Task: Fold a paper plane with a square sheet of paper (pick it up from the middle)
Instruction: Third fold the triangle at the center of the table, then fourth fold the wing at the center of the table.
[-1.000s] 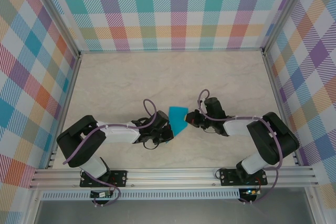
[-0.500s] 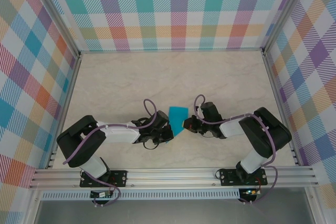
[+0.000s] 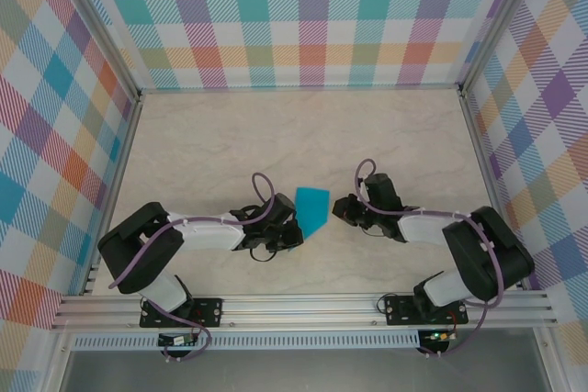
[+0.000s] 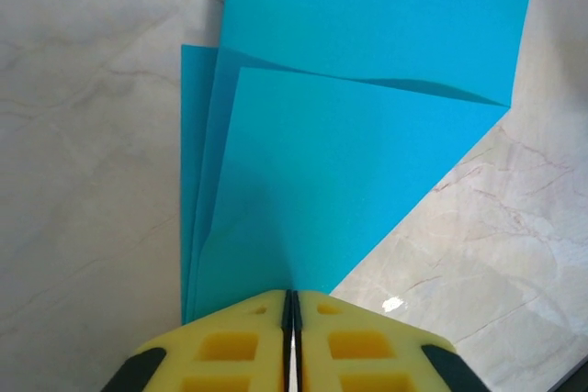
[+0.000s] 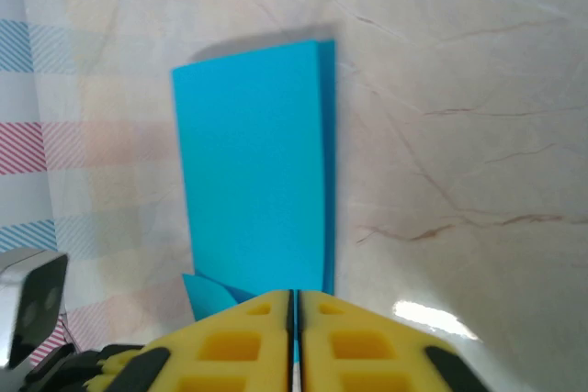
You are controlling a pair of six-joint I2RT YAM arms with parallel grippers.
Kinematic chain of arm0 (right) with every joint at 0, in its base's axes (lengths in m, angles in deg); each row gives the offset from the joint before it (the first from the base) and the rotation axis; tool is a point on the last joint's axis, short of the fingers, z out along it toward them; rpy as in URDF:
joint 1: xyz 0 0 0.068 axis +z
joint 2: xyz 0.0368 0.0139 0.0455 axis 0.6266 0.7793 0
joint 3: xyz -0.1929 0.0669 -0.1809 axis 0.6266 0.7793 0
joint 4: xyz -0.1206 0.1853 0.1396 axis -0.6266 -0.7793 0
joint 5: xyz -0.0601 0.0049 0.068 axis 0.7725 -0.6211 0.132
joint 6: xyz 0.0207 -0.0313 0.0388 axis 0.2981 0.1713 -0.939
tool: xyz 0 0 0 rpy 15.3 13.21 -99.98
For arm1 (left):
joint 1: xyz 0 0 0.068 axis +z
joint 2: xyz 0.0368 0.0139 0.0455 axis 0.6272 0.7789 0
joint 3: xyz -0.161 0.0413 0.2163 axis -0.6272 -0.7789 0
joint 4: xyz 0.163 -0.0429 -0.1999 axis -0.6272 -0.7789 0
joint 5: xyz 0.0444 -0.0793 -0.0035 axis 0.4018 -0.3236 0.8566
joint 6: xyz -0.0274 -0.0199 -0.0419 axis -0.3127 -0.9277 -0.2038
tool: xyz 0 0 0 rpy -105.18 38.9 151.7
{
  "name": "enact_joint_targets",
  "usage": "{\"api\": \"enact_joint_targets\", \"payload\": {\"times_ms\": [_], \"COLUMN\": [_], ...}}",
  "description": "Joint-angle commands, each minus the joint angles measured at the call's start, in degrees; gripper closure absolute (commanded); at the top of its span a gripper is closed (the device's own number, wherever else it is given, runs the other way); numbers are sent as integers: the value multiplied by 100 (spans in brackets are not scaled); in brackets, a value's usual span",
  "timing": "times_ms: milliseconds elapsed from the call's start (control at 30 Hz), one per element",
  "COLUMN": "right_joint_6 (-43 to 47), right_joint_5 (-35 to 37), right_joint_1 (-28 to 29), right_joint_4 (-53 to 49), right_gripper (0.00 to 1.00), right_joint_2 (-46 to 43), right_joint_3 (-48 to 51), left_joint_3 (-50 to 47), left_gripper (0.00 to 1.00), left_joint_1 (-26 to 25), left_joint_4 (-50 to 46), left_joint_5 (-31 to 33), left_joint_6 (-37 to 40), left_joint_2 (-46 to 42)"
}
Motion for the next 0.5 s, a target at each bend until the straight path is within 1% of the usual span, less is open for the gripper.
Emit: {"api": "enact_joint_targets", "payload": {"times_ms": [0, 100, 167, 267, 467], "right_joint_6": [191, 254, 227, 119, -124], "right_joint_5": [196, 32, -249, -475, -463], "right_joint_1": [-13, -10, 4, 94, 263], "right_joint_4": [-1040, -1391, -1362, -1212, -929], "right_gripper": [80, 69, 62, 58, 56], "right_joint_2": [-505, -774, -759, -572, -250], "right_joint_3": [-108, -114, -101, -88, -151], "left_joint_3": [398, 728, 845, 839, 903], "left_gripper": [85, 79, 78, 79, 79], "left_joint_1": [37, 61, 150, 366, 569], "left_joint_4": [-689, -1072, -1256, -1236, -983], "left_joint_5": [26, 314, 494, 472, 188], "left_joint_6": [359, 600, 670, 689, 759], "left_joint_2": [-372, -618, -647, -559, -292]}}
